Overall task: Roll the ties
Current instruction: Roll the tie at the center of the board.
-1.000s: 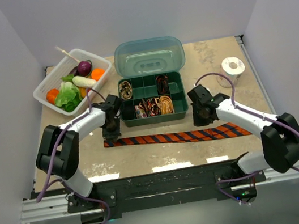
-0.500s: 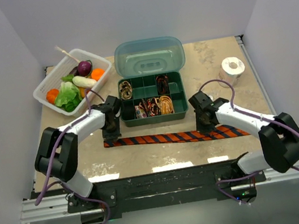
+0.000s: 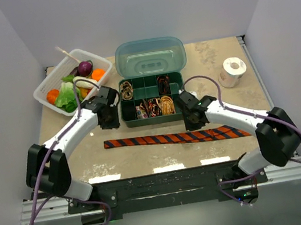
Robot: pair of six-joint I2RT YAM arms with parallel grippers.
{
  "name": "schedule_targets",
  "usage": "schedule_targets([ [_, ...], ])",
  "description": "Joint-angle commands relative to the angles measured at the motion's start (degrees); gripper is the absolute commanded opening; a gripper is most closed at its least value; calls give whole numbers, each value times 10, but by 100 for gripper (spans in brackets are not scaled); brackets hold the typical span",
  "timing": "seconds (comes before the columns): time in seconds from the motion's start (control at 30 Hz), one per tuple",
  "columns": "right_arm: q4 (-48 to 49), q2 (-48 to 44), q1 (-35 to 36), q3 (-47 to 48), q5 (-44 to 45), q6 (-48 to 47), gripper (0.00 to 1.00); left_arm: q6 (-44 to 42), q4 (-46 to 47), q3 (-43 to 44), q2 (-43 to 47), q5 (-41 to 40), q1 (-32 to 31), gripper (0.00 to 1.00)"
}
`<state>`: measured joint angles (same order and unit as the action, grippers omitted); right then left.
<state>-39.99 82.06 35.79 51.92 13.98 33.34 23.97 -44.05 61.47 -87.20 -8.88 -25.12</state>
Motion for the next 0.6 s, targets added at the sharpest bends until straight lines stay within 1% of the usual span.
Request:
schedule_targets([
  [0.0, 14, 35, 60, 48, 0, -18, 0, -20, 27, 32, 48, 23, 10, 41],
  [0.07, 32, 53, 79, 66, -16, -26, 0, -24, 45, 33, 66, 44, 17, 49],
  [0.1, 37, 58, 100, 74, -18, -35, 0, -26, 51, 33, 70, 77, 24, 57],
  [0.17, 50, 73, 123, 97, -20, -42, 0, -27, 66, 34, 76, 118, 31, 60],
  [0.2, 55, 78, 145, 112, -20, -48, 0, -27, 71, 32, 78, 159, 36, 63],
  [0.27, 71, 88, 166, 128, -19, -50, 0, -20, 86, 31, 85, 202, 43, 65],
  [0.3, 80, 98, 185, 143, -19, -56, 0, -16, 93, 24, 89, 246, 53, 67],
  [0.37, 100, 105, 201, 157, -12, -58, 0, -2, 116, 10, 109, 283, 63, 68],
  [0.4, 107, 113, 213, 168, -9, -63, 0, -1, 123, 4, 119, 306, 74, 76],
  [0.43, 117, 117, 218, 171, -4, -64, 0, 2, 139, -4, 132, 313, 78, 82],
  [0.47, 136, 122, 222, 173, -5, -66, 0, 6, 147, -20, 162, 316, 82, 86],
  [0.5, 145, 129, 225, 177, -8, -72, 0, 9, 152, -26, 178, 304, 87, 92],
  [0.53, 155, 132, 227, 174, -8, -75, 0, 13, 159, -33, 193, 294, 88, 96],
  [0.57, 176, 135, 230, 172, -11, -77, 0, 18, 163, -46, 221, 282, 90, 97],
])
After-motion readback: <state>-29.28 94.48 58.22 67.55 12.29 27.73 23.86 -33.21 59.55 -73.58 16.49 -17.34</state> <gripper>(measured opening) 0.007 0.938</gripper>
